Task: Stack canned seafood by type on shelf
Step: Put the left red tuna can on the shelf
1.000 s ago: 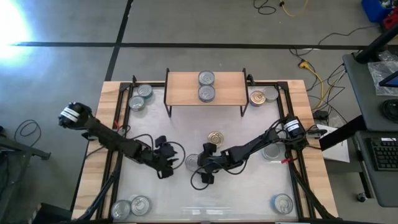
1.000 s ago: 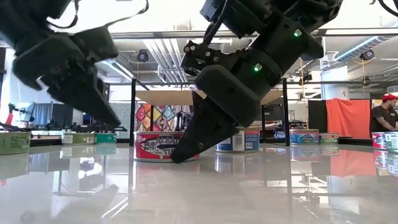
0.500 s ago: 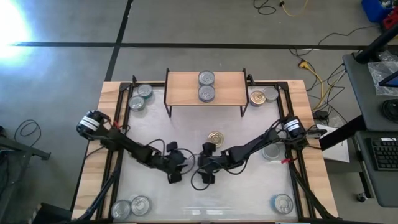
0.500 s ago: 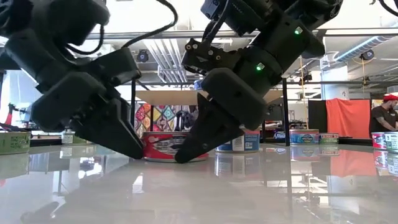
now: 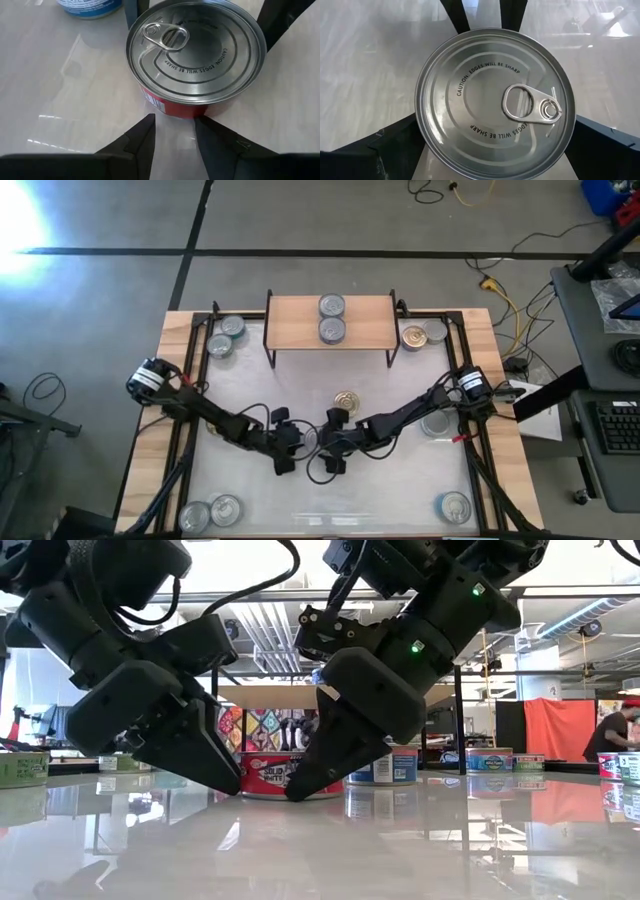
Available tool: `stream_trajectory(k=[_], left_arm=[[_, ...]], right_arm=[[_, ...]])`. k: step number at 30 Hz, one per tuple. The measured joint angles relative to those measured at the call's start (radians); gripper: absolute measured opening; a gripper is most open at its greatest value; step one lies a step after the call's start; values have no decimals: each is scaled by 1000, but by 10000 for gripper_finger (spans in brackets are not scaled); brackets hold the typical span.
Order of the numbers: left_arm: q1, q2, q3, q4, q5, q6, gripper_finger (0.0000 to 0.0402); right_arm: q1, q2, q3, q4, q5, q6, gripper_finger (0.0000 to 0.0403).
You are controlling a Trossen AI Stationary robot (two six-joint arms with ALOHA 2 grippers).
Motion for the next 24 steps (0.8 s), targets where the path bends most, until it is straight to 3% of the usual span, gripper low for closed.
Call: stream_trajectory(k=[8, 15, 20, 24], left_arm=[[1, -20, -9, -15, -13, -5, 127], [-16, -100, -42, -77, -52, -52, 127], [-68, -220, -112, -140, -99, -131, 127], [-111, -321, -168, -135, -77, -178, 127]], right_arm=[[0, -2, 4, -22, 10, 44, 366], [-3, -35, 12, -36, 8, 47, 365], [2, -129, 14, -97, -20, 6, 361], [-15, -247, 14, -189, 1, -41, 361]])
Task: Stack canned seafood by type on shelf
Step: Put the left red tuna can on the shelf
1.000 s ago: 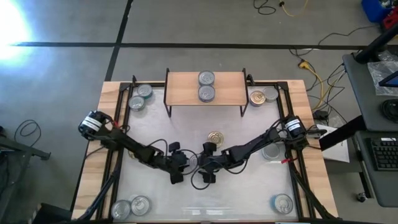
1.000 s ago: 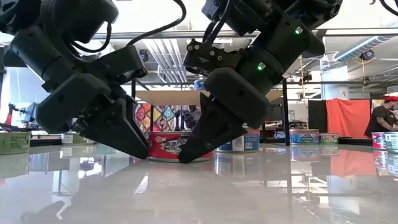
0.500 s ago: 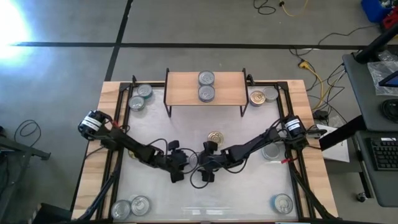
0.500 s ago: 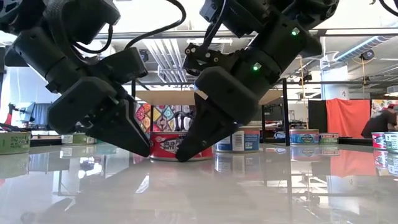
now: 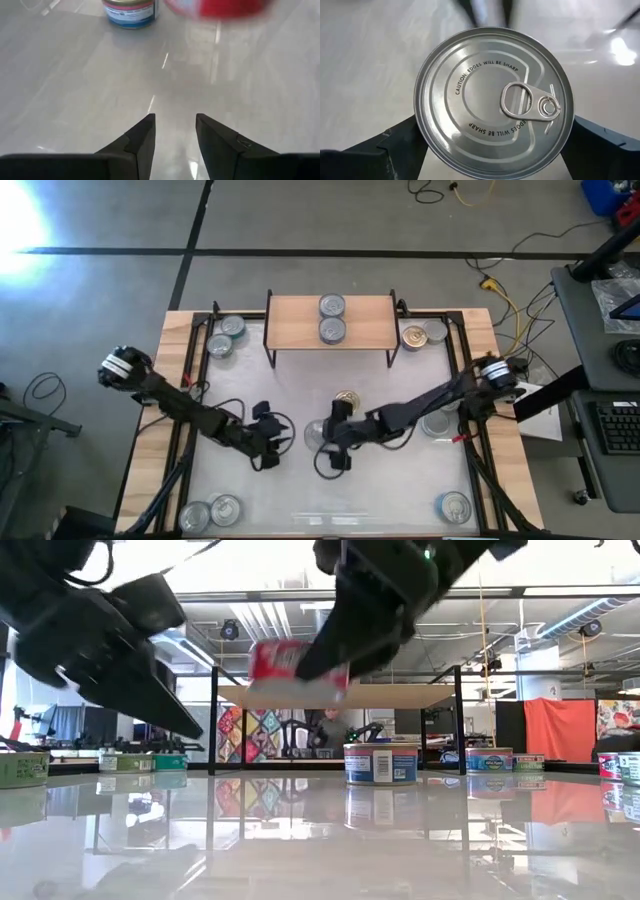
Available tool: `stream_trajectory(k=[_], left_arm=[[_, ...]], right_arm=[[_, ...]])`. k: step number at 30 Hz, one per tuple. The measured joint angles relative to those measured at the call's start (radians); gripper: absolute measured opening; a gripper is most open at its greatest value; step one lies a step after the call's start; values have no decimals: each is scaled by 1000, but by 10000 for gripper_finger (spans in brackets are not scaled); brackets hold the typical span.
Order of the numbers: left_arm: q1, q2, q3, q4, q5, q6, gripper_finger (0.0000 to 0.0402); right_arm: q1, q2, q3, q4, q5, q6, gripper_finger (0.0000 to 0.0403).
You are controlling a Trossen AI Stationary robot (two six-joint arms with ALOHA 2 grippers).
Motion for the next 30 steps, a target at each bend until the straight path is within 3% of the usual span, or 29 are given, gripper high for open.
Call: stream_trajectory(k=[7, 14, 23, 27, 30], left_arm=[[-48, -74, -62, 114, 12, -6, 127], [-51, -57, -70, 243, 7, 65, 127], [-47, -63, -63, 265, -35, 90, 127], [-47, -63, -63, 265, -50, 59, 127], [-47, -63, -63, 263, -52, 38, 127]], right_arm=[[-105, -255, -2, -325, 98, -80, 361], [-332, -454, -12, -527, 142, -217, 361], [-658, -479, -56, -443, -152, -423, 361], [-742, -447, -67, -397, -259, -458, 368], [-764, -428, -72, -387, -276, -486, 377]])
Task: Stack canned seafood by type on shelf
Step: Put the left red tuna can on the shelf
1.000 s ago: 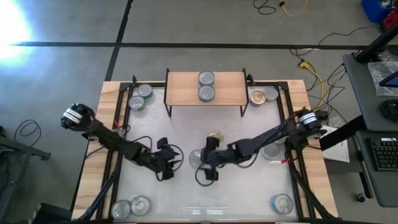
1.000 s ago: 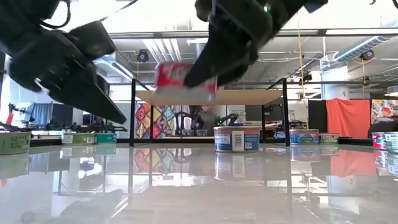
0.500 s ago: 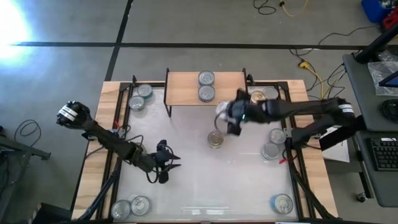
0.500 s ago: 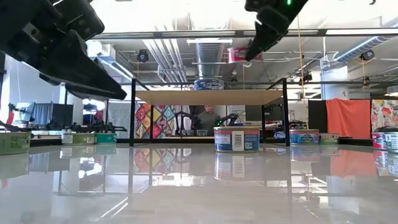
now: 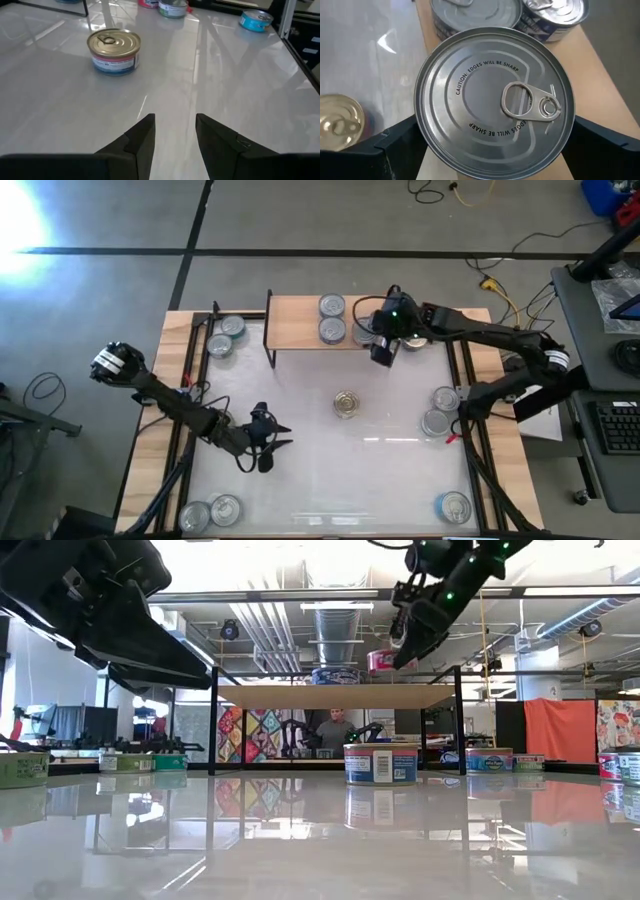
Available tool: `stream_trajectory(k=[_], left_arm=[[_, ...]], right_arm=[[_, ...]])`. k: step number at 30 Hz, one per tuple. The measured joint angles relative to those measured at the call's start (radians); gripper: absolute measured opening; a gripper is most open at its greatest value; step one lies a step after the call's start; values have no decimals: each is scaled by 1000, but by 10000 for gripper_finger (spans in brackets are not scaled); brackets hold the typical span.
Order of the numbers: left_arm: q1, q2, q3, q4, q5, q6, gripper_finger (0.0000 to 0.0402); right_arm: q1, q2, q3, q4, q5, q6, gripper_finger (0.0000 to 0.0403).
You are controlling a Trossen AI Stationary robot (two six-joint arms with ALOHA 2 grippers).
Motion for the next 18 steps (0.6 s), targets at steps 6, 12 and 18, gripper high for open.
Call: stream_trajectory(k=[6, 12, 18], left_arm=[[0, 0, 0, 4, -47, -6, 127], [1, 0, 17, 11, -91, -26, 128], [34, 0, 54, 10, -106, -17, 128]], right_arm=[[-13, 43, 2, 7, 1, -8, 394], [-15, 62, 22, -2, 2, -14, 398], [-13, 60, 45, -47, 132, -106, 399]])
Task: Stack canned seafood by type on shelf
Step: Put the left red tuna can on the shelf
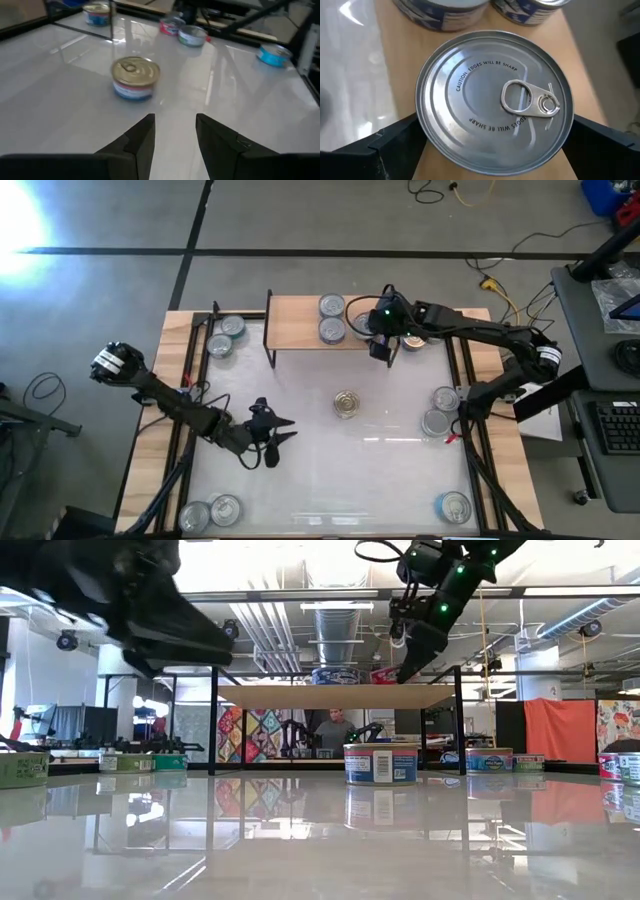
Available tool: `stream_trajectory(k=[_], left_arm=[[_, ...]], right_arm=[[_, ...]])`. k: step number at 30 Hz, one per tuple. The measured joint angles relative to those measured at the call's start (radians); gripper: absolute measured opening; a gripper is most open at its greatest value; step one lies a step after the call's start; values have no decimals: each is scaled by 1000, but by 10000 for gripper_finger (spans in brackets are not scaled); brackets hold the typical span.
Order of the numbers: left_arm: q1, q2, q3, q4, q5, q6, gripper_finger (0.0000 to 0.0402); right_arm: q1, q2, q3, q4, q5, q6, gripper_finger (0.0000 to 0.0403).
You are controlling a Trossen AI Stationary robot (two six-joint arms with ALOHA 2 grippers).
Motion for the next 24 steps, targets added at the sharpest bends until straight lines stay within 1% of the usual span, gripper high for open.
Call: stream_trajectory(k=[2, 4, 5, 7, 8, 12, 15, 21, 24], left_arm=[[21, 0, 8, -6, 1, 0, 128], [41, 0, 11, -5, 1, 11, 128], [51, 0, 11, -5, 1, 18, 129], [72, 0, 11, -4, 1, 28, 133], [83, 0, 11, 1, -1, 34, 137], [134, 0, 11, 45, -3, 77, 158], [168, 0, 10, 83, 24, 128, 176], [202, 0, 10, 120, 28, 193, 196], [209, 1, 10, 143, 26, 205, 201]], right_arm=[[0, 0, 8, -28, 3, -19, 399], [1, 0, 18, -37, -15, 1, 400], [0, 0, 21, -25, -53, 17, 400], [-9, 0, 29, -11, -173, 37, 400], [-9, 0, 34, -19, -187, 40, 400], [-11, 0, 39, -34, -135, 32, 400], [-12, 0, 39, -66, -87, 25, 400], [-17, 0, 39, -32, -114, 55, 400], [-20, 0, 42, 8, -172, 85, 400]])
